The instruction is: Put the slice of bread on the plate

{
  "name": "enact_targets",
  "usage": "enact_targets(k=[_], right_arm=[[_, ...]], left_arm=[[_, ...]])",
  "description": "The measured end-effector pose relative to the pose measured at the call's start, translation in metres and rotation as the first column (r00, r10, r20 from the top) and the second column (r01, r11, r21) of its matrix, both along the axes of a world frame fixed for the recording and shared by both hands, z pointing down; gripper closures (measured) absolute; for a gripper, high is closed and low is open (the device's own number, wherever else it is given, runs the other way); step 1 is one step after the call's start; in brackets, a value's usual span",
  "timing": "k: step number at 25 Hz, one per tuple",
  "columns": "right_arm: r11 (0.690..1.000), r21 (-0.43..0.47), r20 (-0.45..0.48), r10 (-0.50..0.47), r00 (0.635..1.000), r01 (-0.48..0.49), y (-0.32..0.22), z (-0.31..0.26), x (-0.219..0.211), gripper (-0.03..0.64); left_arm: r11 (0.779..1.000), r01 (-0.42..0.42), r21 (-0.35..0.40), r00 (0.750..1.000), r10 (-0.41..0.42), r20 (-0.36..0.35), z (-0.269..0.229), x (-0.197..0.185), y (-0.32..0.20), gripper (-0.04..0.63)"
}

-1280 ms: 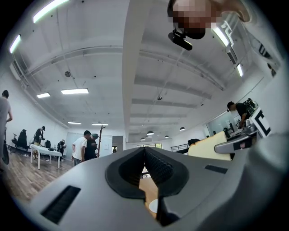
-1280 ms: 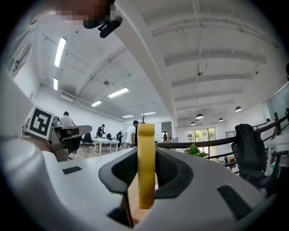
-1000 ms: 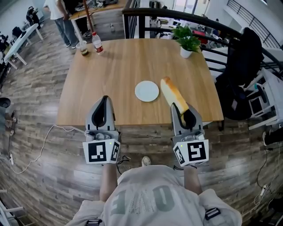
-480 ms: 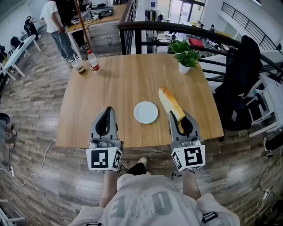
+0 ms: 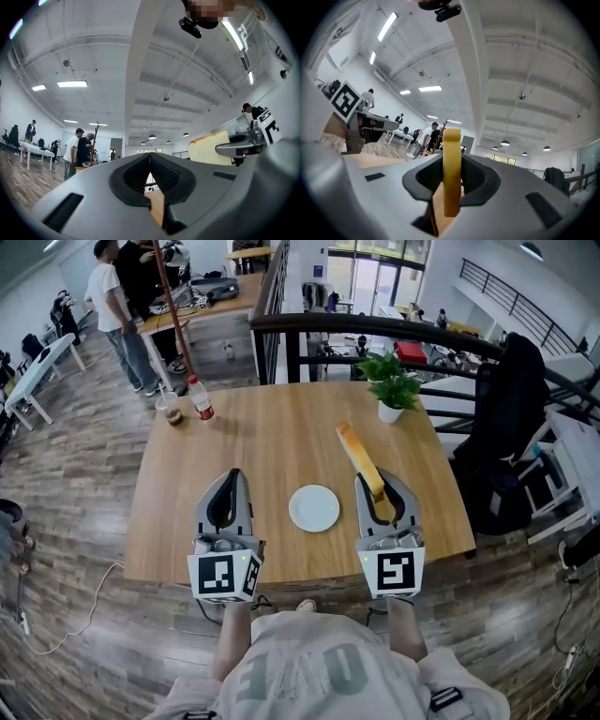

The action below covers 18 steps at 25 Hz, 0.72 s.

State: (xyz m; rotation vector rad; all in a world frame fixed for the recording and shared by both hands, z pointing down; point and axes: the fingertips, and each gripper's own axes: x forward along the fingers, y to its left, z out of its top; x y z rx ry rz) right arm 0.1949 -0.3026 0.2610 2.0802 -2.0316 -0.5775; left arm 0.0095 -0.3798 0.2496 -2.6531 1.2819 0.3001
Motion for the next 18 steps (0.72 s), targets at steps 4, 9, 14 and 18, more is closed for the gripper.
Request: enact_targets(k=[4,9,14,18], right_arm=[[0.997,-0.064,-0.087,0.034,0.996,-0.039,-0.016,0.018,-0.005,0.525],[0.991,-0.092,-0.238,0.069,0.969,-0.093,-0.033,0.035,-0.012,0.525],[0.983,-0.112,-0.425,0.083,0.902,-0.143,-0.046,0.053,-0.023,0.525],[0.970,-0.169,-0.514,0.066,0.856,-0.177,-0.054,0.086,-0.027,0.525]], left_arm=[[0.999,-0.007,-0.035,1.000,0.007,0.003,0.014,0.000,-0.005,0.586],[0.998,-0.012,-0.057,1.000,0.014,0.019,0.025,0.001,-0.009,0.586],[0.996,-0.012,-0.086,1.000,0.015,0.027,0.036,0.000,-0.014,0.586],[0.993,-0.009,-0.121,0.999,0.015,0.045,0.051,0.004,-0.013,0.586]])
